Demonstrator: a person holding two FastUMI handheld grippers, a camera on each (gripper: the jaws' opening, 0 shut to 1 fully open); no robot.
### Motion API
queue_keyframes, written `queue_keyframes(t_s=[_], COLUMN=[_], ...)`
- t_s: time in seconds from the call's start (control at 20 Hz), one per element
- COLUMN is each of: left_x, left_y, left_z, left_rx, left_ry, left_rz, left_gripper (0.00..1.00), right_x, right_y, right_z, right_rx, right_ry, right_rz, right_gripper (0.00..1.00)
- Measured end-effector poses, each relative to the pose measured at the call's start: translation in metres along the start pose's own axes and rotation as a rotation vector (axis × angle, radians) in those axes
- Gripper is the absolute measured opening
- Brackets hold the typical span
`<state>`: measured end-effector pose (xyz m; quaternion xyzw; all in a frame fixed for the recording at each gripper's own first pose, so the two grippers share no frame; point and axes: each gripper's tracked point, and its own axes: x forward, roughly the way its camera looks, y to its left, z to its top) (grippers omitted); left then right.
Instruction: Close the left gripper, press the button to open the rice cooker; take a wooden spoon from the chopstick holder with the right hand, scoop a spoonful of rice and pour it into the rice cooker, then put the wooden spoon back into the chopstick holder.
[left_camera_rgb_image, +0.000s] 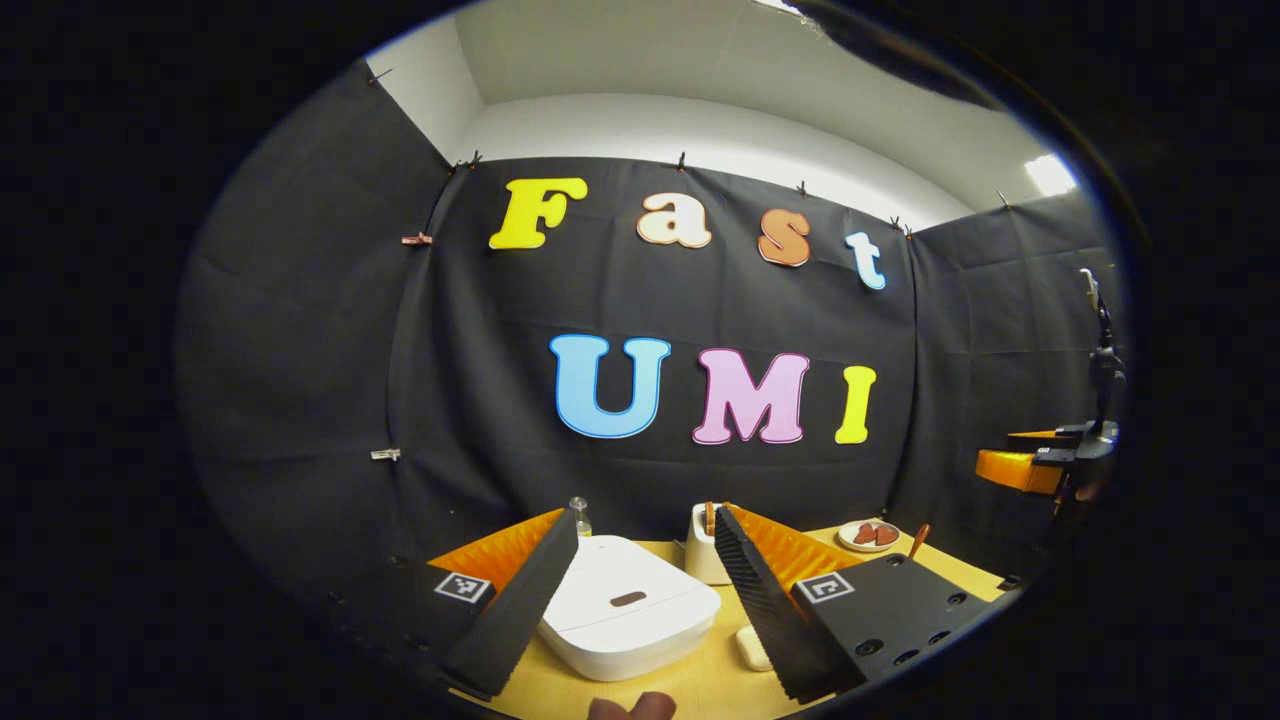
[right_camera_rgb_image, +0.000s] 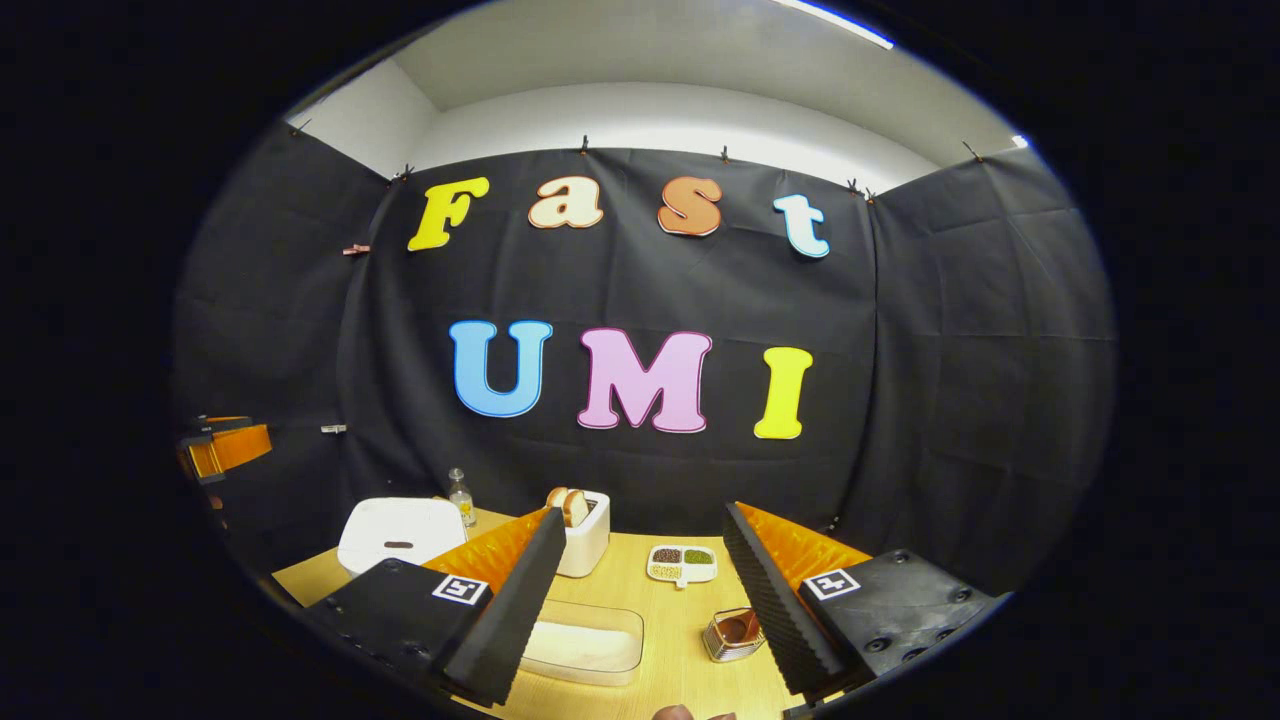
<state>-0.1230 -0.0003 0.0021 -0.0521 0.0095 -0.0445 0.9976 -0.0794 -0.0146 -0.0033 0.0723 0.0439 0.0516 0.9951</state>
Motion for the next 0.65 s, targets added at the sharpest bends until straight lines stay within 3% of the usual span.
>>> queue_keyframes(t_s=[0.65], left_x=[-0.005], left_y=[0.01], left_z=[-0.012], left_rx=[0.013], left_ry=[0.032], left_rz=[0.039], left_gripper=[0.95], right_x=[0.001], right_y=[0.004], right_z=[-0.006], right_rx=[0.009], right_ry=[0.023], right_rz=[0.004], right_gripper=[0.98])
